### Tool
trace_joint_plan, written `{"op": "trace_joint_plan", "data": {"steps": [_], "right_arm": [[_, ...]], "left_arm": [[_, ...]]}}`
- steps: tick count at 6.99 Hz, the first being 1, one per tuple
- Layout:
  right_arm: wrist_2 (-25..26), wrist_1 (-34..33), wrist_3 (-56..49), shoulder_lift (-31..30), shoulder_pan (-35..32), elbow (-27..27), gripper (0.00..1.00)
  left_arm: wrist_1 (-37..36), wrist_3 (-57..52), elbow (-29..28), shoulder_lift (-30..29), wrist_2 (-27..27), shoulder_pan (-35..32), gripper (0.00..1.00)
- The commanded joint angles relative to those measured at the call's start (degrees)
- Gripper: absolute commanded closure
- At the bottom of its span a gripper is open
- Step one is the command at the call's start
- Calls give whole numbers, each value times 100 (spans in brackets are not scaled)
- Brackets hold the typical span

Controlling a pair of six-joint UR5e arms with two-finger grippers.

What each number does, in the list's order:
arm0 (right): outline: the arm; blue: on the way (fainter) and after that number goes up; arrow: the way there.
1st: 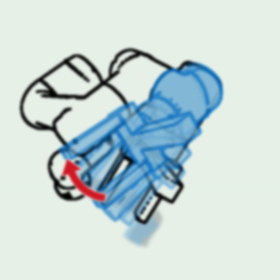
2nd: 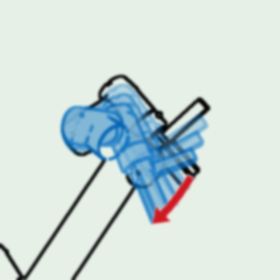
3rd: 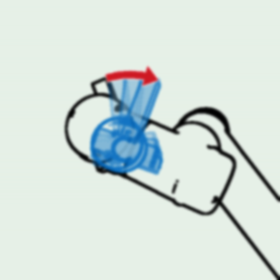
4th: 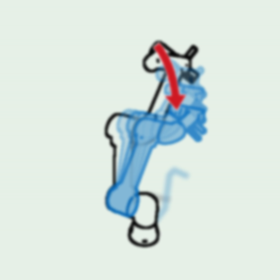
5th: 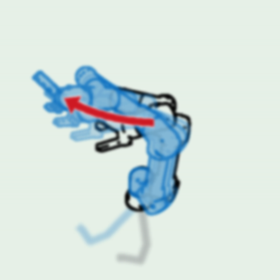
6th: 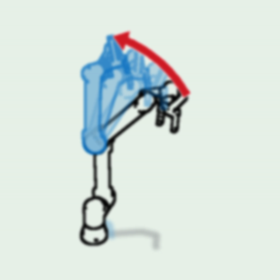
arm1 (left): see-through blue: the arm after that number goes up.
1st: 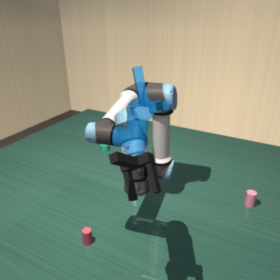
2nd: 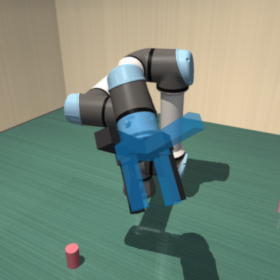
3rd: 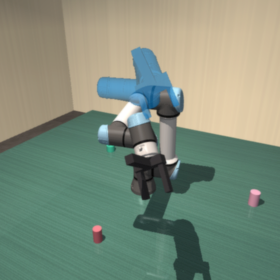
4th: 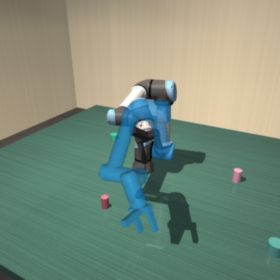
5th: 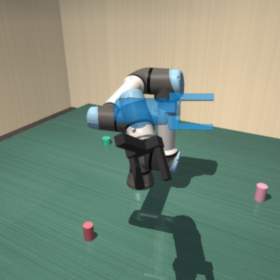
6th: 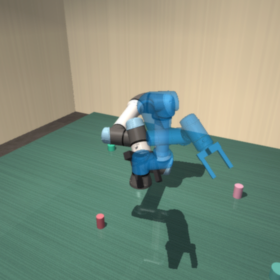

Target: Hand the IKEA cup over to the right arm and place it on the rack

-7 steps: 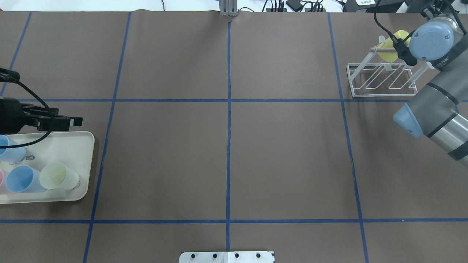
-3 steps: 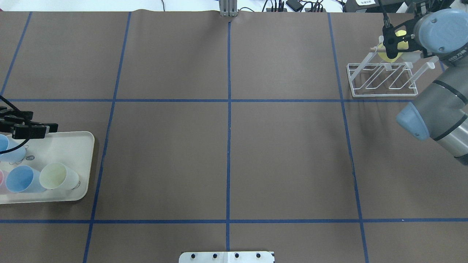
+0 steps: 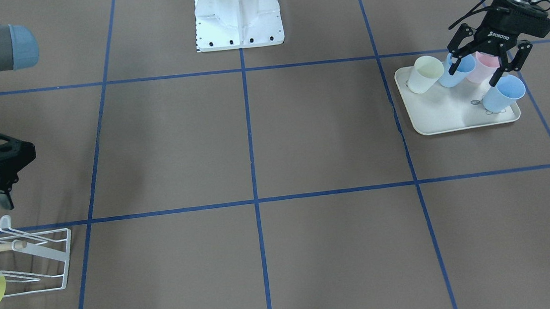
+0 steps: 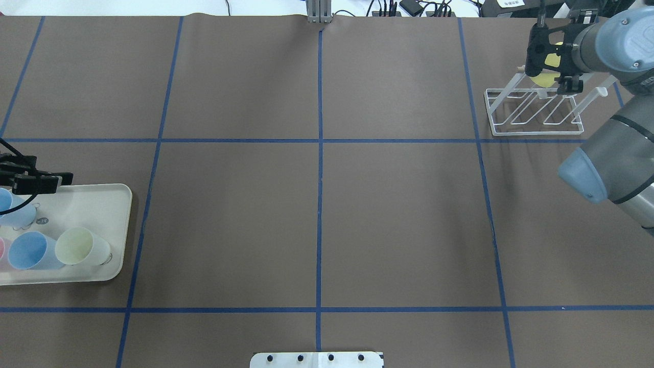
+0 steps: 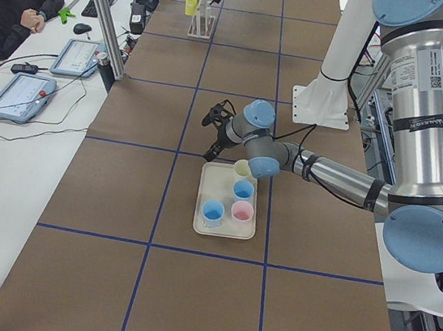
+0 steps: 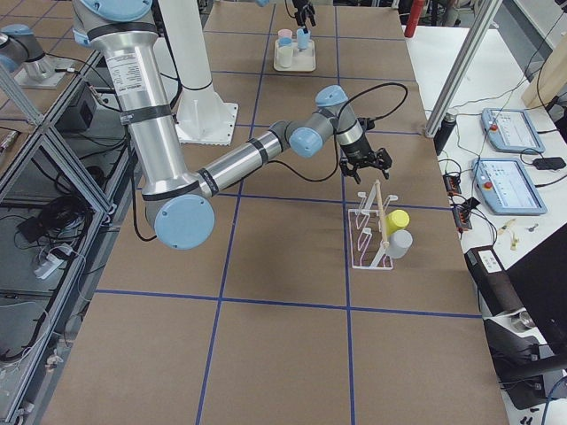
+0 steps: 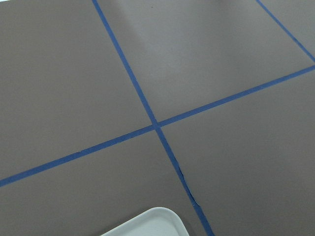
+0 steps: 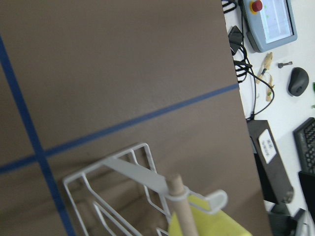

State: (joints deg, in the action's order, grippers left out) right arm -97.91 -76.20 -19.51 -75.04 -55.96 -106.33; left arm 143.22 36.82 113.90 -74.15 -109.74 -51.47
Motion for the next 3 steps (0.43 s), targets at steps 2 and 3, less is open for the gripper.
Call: {"op": "trace_joint_plan", "data": {"steps": [2,3], "right_arm": [[-958,9,2264,25,672,-528,1],[-932,9,2572,34,840,-581,1]], "left_arm": [[1763,-961,-1433,410,41,-248,0],[2354,-1227,-2067,410,23,-459,0]]}}
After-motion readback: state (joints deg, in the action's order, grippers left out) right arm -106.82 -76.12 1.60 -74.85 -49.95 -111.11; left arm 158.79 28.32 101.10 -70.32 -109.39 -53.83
